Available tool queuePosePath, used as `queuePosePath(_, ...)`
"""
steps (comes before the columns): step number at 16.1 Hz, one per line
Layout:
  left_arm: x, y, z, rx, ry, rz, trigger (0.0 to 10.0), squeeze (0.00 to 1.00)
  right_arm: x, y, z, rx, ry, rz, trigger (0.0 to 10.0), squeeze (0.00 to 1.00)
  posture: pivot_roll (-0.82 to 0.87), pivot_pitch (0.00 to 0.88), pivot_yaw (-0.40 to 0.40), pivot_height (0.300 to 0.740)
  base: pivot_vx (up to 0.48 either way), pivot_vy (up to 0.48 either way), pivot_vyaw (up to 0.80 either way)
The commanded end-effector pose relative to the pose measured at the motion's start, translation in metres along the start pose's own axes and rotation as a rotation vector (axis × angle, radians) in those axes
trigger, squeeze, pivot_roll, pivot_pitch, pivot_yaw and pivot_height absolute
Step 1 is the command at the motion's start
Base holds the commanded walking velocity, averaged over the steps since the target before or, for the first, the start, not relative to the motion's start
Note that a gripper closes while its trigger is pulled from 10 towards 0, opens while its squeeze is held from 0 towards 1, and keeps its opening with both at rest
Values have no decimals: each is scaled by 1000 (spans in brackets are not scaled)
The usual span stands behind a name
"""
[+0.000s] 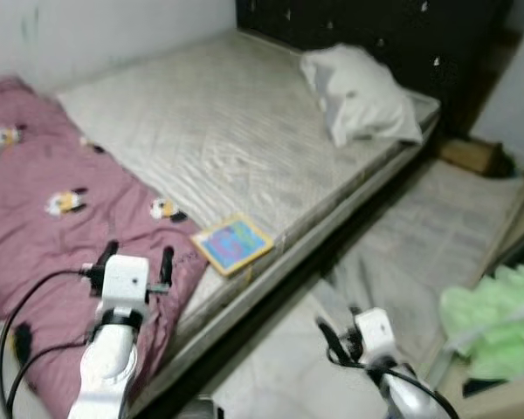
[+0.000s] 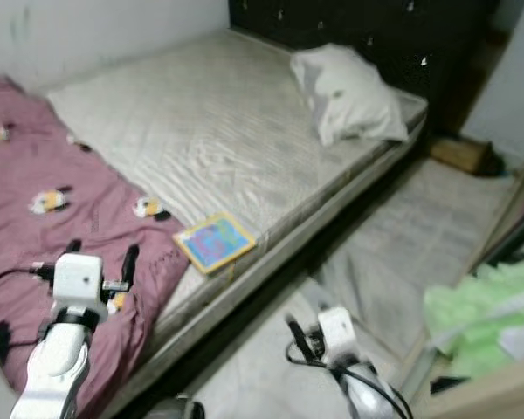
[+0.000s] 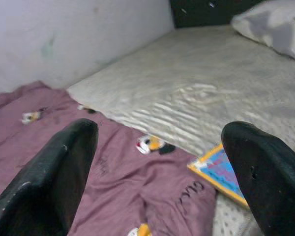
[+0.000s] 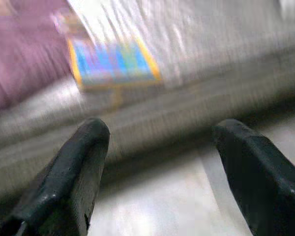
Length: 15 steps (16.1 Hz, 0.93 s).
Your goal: Clean up the room
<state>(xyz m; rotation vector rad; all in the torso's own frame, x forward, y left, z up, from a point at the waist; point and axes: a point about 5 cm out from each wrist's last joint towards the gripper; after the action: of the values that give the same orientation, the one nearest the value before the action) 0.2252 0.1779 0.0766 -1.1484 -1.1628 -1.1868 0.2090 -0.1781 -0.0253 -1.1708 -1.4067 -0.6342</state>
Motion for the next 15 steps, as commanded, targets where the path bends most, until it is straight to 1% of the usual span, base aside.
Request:
queuePosePath(1,-1,0,-4,-9,-17,9,10000,0,35,15,-14,-40,-30,-184,10000,0,-25,24,2,740,0,0,794)
queuePosePath(3,1,3,-3,5,-8,-8,10000,0,75,35,-20,-65,4,-283,10000,0,-23,19,2,740,0,0,791)
queuePosePath(4,0,5,-3,13,-13,-11,10000,0,103,38,-21,-79,11,-343,10000,0,-23,18,4,740,0,0,788)
queuePosePath(5,0,5,-3,18,-20,-11,10000,0,126,37,-20,-91,31,-390,10000,0,-23,15,5,740,0,0,788)
queuePosePath(6,-1,7,-5,17,-25,-7,10000,0,139,35,-18,-91,31,-414,10000,0,-23,12,7,740,0,0,788)
queuePosePath(7,0,8,-8,10,-33,-8,10000,0,139,32,-14,-81,35,-418,10000,0,-23,10,8,740,0,0,788)
queuePosePath(9,0,10,-10,9,-38,-11,10000,0,133,28,-10,-72,34,-404,10000,0,-23,6,8,740,0,0,788)
queuePosePath(10,0,11,-10,11,-41,-13,10000,0,127,22,-10,-62,27,-366,10000,0,-25,4,8,740,0,0,788)
queuePosePath(11,0,11,-10,12,-42,-13,10000,0,126,20,-10,-57,17,-352,10000,0,-25,3,7,740,0,0,788)
queuePosePath(13,0,12,-12,14,-46,-16,10000,0,122,14,-9,-56,26,-275,10000,0,-27,4,6,740,0,0,609)
queuePosePath(15,1,12,-13,15,-48,-21,10000,0,122,13,-10,-56,30,-259,10000,0,-26,6,5,740,0,0,453)
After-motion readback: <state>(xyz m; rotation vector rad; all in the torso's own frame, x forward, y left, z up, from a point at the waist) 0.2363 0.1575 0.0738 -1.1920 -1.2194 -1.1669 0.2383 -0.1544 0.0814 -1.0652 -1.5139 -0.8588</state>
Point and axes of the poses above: a point about 5 cm out from each wrist's last joint towards the gripper, its own y axis pointing out of the wrist towards the gripper, its own x axis along the axis of the wrist's last joint, z = x × y, and after that the axes turned 10 degrees about -y, right-handed
